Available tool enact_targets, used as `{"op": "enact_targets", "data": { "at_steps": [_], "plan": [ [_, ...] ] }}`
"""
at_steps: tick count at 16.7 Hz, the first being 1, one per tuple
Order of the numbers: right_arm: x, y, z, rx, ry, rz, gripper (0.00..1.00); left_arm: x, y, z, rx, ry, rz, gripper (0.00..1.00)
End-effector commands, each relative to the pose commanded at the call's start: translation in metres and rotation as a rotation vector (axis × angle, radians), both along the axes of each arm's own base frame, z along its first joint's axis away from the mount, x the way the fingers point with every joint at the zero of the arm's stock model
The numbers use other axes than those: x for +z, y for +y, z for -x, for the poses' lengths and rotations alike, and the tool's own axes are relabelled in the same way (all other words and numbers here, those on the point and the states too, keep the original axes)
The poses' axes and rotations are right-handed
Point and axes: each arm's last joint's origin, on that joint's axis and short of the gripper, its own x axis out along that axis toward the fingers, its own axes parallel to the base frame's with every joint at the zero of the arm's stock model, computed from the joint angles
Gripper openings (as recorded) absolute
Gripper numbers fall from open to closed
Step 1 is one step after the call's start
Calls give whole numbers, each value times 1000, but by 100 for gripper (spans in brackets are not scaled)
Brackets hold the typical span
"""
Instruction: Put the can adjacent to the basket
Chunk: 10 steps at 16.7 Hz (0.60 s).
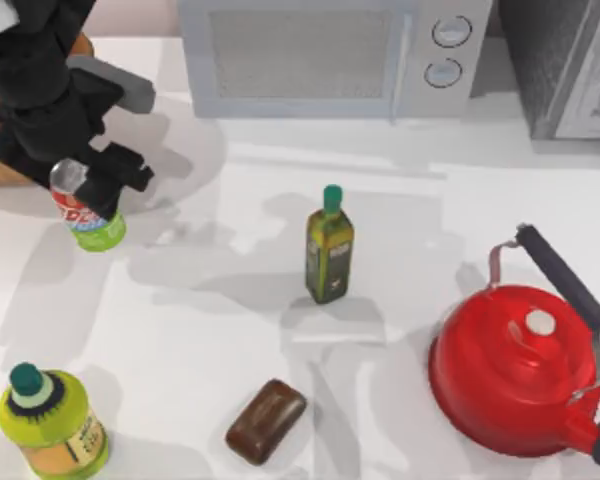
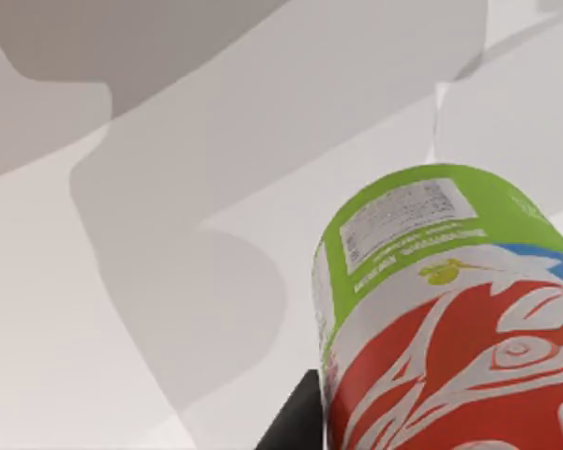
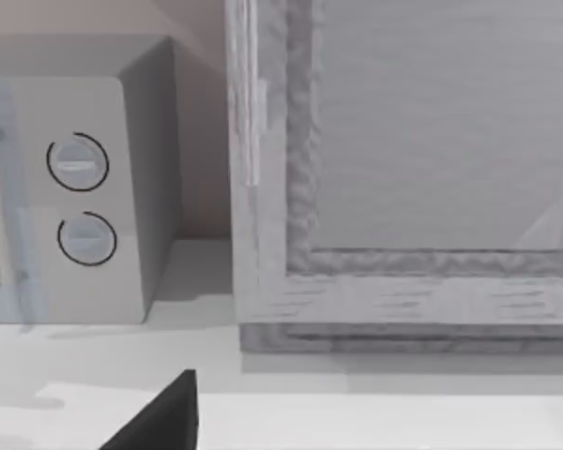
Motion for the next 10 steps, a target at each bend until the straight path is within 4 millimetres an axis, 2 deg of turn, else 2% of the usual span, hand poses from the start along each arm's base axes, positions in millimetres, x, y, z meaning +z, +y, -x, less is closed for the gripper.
{"op": "enact_targets", "data": {
  "at_steps": [3, 6, 8, 10],
  "plan": [
    [0, 0, 0, 0, 0, 0, 100, 14, 69, 5, 181, -27, -3, 0],
    [0, 0, 0, 0, 0, 0, 100, 15, 130, 13, 358, -37, -15, 0],
    [0, 0, 0, 0, 0, 0, 100, 5, 159, 19, 452, -19, -21, 0],
    [0, 0, 0, 0, 0, 0, 100, -13, 174, 21, 503, 21, -21, 0]
  ]
}}
